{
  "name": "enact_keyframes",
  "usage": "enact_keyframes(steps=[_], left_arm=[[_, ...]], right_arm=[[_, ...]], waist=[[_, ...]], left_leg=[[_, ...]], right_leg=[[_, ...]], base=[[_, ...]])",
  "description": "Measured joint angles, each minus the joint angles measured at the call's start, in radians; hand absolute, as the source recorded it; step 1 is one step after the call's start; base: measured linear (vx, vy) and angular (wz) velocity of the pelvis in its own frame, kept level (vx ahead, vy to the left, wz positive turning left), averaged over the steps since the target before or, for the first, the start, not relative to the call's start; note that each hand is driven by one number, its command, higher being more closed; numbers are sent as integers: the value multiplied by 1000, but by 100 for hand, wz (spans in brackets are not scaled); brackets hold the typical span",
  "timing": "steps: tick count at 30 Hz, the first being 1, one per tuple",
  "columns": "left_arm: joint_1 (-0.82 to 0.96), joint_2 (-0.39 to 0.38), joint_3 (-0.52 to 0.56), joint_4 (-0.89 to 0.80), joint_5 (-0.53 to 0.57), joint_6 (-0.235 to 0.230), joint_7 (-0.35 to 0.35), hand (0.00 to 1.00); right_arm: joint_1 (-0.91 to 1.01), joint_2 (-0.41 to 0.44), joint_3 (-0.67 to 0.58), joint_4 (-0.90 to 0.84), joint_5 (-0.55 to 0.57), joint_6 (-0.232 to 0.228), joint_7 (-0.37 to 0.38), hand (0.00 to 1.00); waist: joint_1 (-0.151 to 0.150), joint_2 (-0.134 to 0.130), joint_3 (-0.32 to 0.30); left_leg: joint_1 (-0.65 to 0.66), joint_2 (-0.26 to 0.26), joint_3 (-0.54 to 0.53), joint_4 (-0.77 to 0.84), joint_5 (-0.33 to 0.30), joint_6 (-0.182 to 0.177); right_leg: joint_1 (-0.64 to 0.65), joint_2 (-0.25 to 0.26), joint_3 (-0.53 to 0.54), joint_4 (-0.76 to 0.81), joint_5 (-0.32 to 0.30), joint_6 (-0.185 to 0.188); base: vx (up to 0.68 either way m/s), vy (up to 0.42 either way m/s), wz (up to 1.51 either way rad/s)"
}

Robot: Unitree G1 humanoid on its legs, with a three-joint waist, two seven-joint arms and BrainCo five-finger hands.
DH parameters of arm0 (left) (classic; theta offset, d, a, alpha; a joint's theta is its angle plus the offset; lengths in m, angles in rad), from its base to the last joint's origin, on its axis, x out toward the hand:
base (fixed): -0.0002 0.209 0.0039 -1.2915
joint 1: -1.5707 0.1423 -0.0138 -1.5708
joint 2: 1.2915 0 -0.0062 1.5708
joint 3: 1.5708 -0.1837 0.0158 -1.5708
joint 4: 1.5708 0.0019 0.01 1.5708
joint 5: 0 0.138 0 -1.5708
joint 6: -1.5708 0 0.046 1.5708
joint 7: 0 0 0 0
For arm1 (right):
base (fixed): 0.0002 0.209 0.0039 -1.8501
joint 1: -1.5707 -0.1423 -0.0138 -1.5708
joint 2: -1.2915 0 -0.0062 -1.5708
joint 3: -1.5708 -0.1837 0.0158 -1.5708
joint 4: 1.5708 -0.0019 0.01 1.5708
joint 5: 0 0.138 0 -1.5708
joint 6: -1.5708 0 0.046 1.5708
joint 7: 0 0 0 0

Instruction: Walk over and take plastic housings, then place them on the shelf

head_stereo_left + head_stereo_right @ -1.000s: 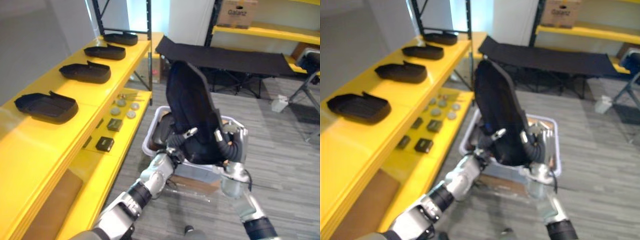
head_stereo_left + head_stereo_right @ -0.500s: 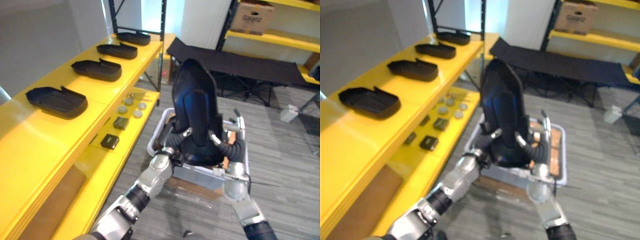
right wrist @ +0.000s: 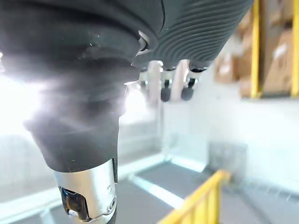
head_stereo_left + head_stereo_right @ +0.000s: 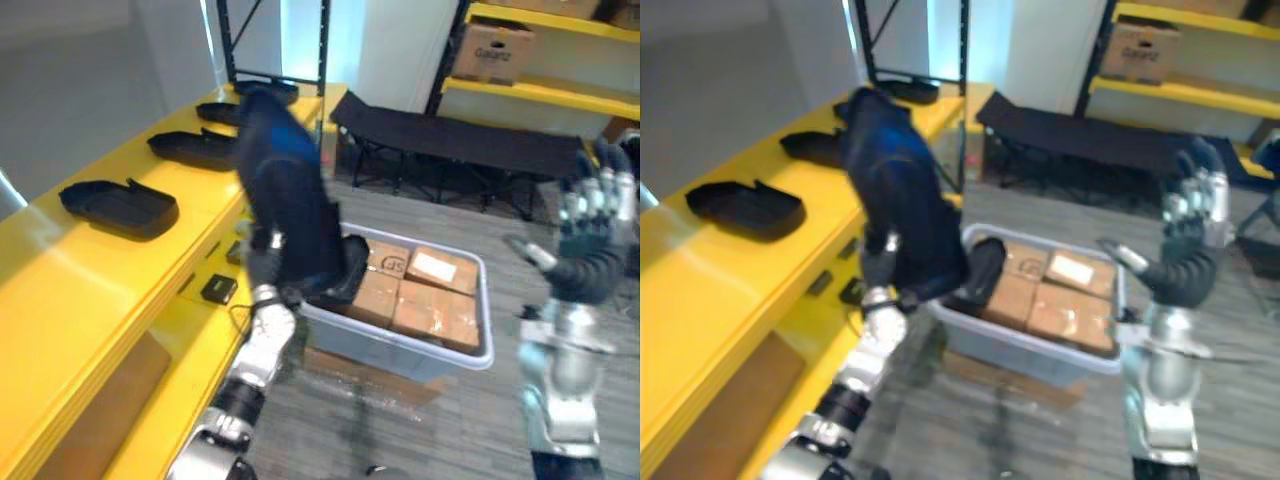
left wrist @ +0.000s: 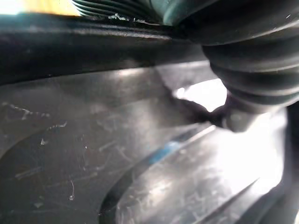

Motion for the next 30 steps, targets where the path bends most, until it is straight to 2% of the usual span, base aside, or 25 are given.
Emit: enact_keyframes(steps=[4,8,10,12,16,18,20,21,22,23,27,30], left_arm=[[159,-3,57,-209,13,-53,46,100],[296,-42,20,-322,19,-95,48,100],[350,-49,-7,-328,18,-106,33,100],[381,-44,-10,-335,18,-109,9,100],[398,-25,-4,-466,66,-111,-57,100],[398,13,8,-550,71,-111,-84,100],[404,28,36,-593,71,-110,-96,100],[422,30,71,-639,70,-109,-104,100],[434,30,83,-654,70,-109,-105,100],[454,29,103,-675,70,-109,-108,100],[573,21,223,-750,68,-108,-132,100],[613,2,265,-766,69,-110,-146,100]], right_arm=[[166,133,-24,66,30,9,-5,0],[251,219,-7,189,34,8,-68,0],[250,246,-4,236,92,-18,-90,0],[248,253,4,237,107,-46,-82,0],[214,243,42,237,147,-64,25,0],[154,212,106,242,146,-64,62,0],[90,185,174,261,143,-64,63,0],[21,168,239,295,141,-61,60,0],[1,164,255,306,139,-61,60,0],[-26,161,284,317,131,-57,55,0],[-144,158,395,363,100,-14,48,0],[-201,157,438,398,101,10,59,0]], waist=[[-16,17,-13],[-16,37,-23],[-13,48,-26],[-6,56,-25],[28,64,-25],[58,78,-22],[88,87,-22],[121,93,-17],[129,93,-17],[150,94,-15],[230,71,0],[260,58,6]], left_leg=[[-8,2,16,0,-6,-3],[-15,3,17,0,-9,-5],[-16,3,14,0,-10,-6],[-17,2,10,0,-10,-6],[-65,-9,-74,1,-4,-9],[-90,-22,-132,1,8,-6],[-104,-32,-171,1,15,-1],[-113,-44,-218,1,21,-1],[-118,-49,-239,1,27,-4],[-120,-55,-259,1,29,-3],[-122,-84,-343,1,38,8],[-129,-100,-378,1,40,10]], right_leg=[[-19,1,17,-1,1,-4],[-25,2,17,-2,0,-4],[-24,2,14,-5,-2,-2],[-18,2,7,-9,-2,-1],[0,0,-71,-22,-4,1],[14,-3,-127,-26,-4,2],[35,-6,-174,-30,-8,6],[59,-8,-225,-28,-16,10],[65,-8,-242,-27,-19,8],[78,-9,-267,-23,-26,8],[136,-15,-359,-13,-48,22],[154,-19,-396,-8,-64,19]], base=[[34,-6,-13],[27,-4,-1],[8,-2,2],[8,-2,8],[0,3,55],[22,12,71],[23,1,81],[40,-16,90],[43,-20,91],[45,-31,70],[51,-35,66],[23,-16,46]])
